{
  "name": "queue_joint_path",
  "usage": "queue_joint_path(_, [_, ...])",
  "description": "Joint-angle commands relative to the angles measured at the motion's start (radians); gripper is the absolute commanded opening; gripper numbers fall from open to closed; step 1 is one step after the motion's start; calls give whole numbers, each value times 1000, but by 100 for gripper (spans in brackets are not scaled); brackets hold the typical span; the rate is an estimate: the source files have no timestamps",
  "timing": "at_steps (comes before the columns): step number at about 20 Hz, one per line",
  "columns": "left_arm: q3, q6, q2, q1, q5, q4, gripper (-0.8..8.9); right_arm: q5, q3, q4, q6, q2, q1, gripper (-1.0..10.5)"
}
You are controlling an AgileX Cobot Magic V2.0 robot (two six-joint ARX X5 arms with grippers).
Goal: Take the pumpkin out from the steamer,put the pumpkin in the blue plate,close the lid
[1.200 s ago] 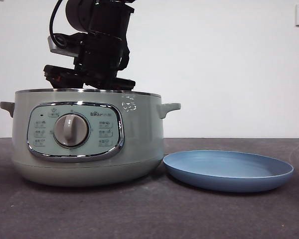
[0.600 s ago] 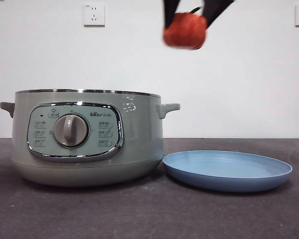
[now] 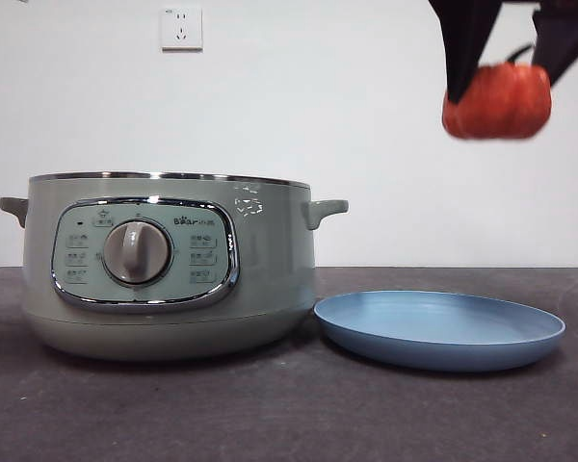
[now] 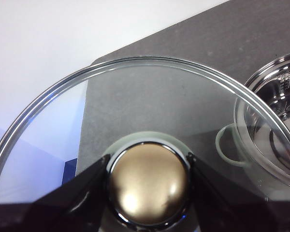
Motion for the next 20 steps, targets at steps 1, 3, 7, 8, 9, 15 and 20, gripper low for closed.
queue_joint_path(1, [10, 8, -10, 1, -13, 35, -9, -2, -152, 131, 20, -6, 9, -11])
queue_joint_path(3, [10, 8, -10, 1, -13, 35, -9, -10, -230, 255, 26, 9, 10, -11])
queue_joint_path(7, [10, 7, -7, 1, -13, 36, -9, -50, -256, 371, 26, 116, 9, -11])
queue_joint_path(8, [10, 7, -6, 1, -13, 36, -9, -43, -256, 383, 25, 147, 9, -11])
queue_joint_path(9, [10, 7, -6, 1, -13, 36, -9, -43, -256, 392, 25, 182, 8, -11])
queue_joint_path(15, [10, 7, -6, 1, -13, 55, -9, 55, -256, 417, 26, 340, 6, 2])
queue_joint_path(20, [10, 8, -6, 1, -13, 69, -8, 52, -256, 406, 29, 345, 6, 301])
